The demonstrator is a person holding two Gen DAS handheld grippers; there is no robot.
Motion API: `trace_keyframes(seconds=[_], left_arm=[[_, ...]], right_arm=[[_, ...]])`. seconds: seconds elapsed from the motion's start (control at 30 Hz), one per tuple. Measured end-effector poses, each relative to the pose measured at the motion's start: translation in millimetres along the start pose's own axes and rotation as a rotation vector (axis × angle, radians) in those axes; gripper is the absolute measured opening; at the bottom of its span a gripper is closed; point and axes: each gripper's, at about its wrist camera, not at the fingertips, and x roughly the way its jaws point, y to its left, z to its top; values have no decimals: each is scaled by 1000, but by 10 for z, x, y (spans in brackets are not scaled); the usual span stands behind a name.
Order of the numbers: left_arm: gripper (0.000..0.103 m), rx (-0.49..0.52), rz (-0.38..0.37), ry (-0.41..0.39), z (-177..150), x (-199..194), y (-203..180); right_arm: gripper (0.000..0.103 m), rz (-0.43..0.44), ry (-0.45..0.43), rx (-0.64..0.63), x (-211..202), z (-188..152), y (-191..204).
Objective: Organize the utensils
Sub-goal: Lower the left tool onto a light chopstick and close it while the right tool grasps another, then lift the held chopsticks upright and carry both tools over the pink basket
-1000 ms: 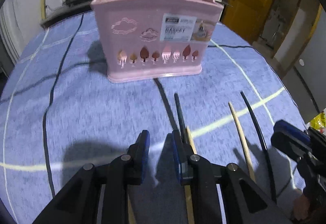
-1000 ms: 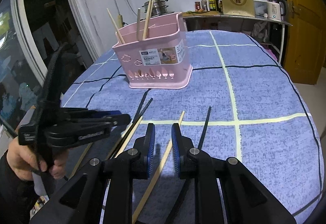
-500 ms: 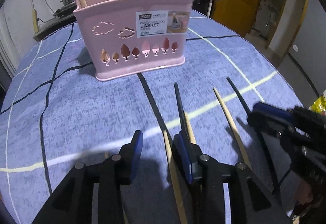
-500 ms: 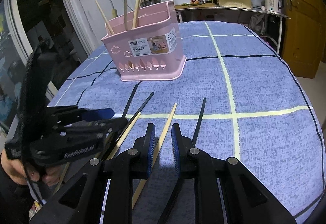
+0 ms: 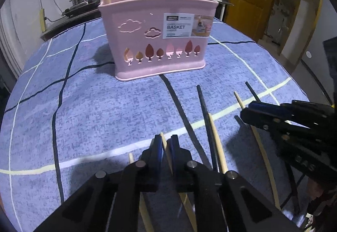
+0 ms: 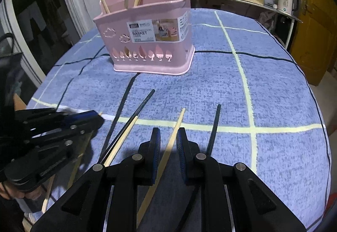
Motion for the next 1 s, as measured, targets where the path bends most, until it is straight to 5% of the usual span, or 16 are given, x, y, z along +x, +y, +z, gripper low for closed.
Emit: trace_keyframes(seconds=[0.6, 1.0], left_arm=[[12, -159, -74, 81, -49, -79, 114], [12, -70, 16, 36, -39, -49, -24]], right_arm=[[17, -55, 45, -24, 108, 105, 55], [11, -65, 39, -32, 130, 129, 59]])
